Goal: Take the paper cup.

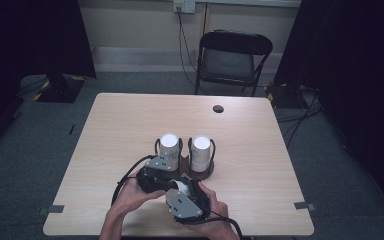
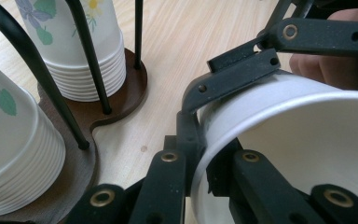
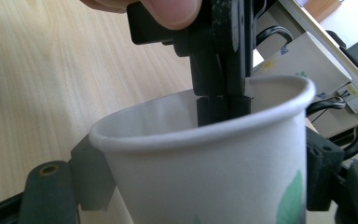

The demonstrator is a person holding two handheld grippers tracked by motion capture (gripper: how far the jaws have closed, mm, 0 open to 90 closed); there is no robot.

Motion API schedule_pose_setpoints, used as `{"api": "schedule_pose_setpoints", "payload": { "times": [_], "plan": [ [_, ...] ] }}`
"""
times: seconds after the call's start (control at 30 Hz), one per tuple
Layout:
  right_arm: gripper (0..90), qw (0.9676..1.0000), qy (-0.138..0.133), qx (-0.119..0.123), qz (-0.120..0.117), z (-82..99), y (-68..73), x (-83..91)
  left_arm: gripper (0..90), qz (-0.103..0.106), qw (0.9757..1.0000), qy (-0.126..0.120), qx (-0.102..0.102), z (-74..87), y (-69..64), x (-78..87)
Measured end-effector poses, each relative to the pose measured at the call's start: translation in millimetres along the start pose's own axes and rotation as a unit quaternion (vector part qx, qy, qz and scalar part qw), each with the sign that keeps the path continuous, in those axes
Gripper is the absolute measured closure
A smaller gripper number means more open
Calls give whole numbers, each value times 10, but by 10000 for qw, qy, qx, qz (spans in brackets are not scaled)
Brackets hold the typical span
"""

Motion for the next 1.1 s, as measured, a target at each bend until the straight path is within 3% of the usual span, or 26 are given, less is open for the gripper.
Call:
{"api": "schedule_pose_setpoints", "payload": {
  "times": [0.53, 1.1],
  "plan": [
    [275, 9996, -134, -233, -39, 22, -53, 38, 806, -137, 9996, -240, 40, 8, 29, 68],
    [280, 9951, -224, -910, -318, 92, -109, 12, 777, -380, 9975, -586, 100, -2, 56, 123]
  ]
}}
Point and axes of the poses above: each handheld gripper's, and its own axes: x roughly backward along the jaws, z roughly out of its underside, y roughly to its left, the point moved 9 cm from there along -x, roughly forward along the jaws, and after that the axes turned 11 degrees about y, right-handed, at the moved point
